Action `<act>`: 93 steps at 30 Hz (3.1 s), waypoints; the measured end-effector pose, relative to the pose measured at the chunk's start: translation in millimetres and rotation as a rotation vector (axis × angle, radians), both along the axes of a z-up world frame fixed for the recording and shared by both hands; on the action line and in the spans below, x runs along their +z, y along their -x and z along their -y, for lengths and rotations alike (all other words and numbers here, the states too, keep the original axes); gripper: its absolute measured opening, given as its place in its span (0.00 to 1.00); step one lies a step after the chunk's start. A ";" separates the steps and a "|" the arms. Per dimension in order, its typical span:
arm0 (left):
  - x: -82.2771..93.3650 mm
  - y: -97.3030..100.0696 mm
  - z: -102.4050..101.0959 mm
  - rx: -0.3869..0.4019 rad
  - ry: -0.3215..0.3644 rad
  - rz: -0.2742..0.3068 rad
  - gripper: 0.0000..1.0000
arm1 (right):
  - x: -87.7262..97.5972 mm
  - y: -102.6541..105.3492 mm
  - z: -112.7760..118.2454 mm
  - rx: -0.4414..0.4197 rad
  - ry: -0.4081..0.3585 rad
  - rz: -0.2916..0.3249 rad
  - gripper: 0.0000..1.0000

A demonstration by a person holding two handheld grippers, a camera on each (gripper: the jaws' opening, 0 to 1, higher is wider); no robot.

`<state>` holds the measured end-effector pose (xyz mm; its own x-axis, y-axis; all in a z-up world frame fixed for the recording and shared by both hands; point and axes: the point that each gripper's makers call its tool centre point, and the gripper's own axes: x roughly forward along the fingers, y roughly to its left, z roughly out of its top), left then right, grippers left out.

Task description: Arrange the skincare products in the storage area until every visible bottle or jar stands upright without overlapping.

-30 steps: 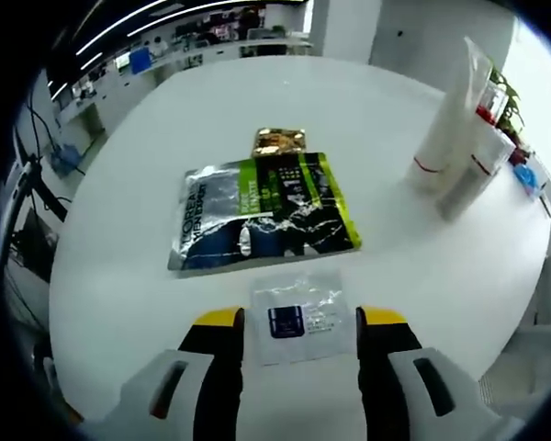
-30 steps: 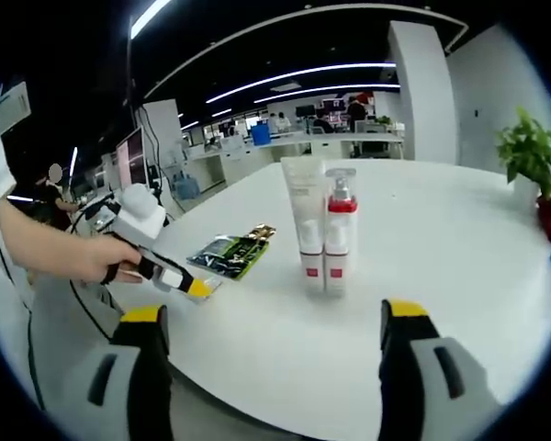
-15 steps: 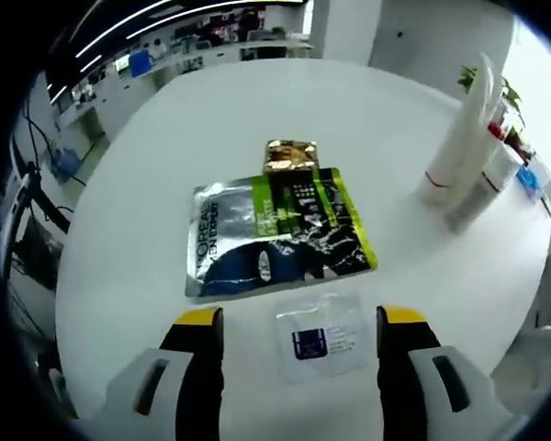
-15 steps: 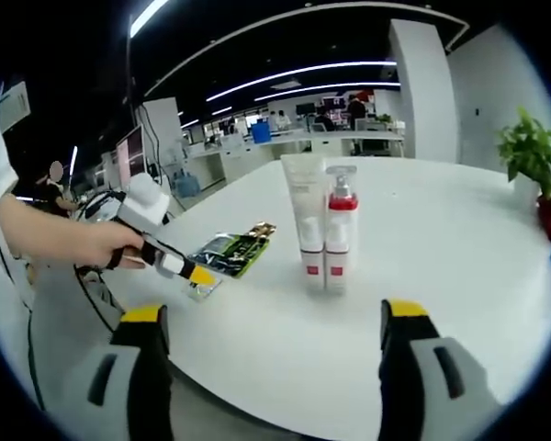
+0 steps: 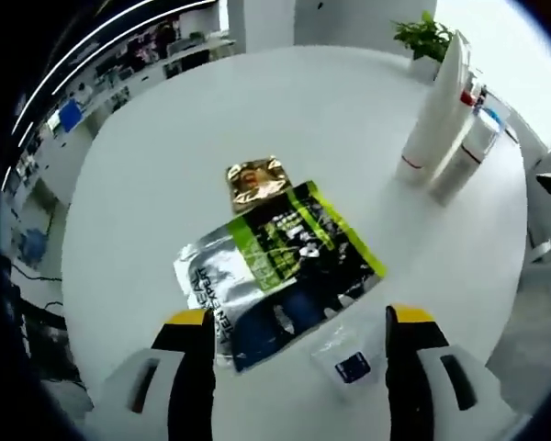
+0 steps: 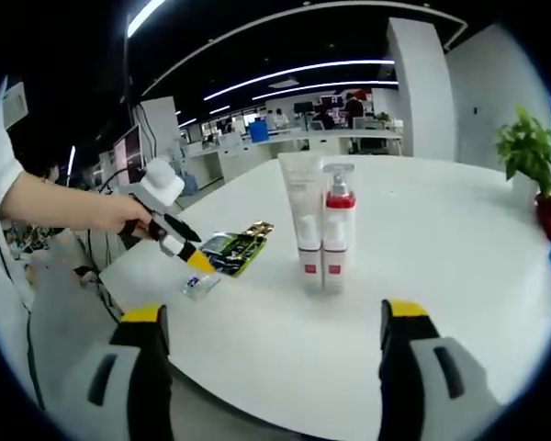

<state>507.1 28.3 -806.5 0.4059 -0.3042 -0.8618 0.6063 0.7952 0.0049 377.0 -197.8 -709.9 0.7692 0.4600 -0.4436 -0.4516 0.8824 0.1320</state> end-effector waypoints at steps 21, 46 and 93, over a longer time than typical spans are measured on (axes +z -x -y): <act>-11.5 -24.3 -9.9 -0.656 -0.251 -0.153 0.88 | -2.1 -0.9 4.1 -0.021 0.010 -0.008 0.96; -27.9 -31.3 -7.1 -0.727 -0.303 -0.182 0.74 | -4.9 -2.3 7.0 -0.038 0.012 -0.024 0.95; 14.0 -9.8 -0.2 -0.576 -0.154 -0.041 0.17 | -2.9 2.8 -4.9 0.020 -0.019 -0.030 0.83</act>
<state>516.9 28.5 -792.6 0.1784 -0.3356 -0.9250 0.9418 0.3303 0.0618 374.2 -192.9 -712.8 0.7459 0.4837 -0.4579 -0.4648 0.8704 0.1622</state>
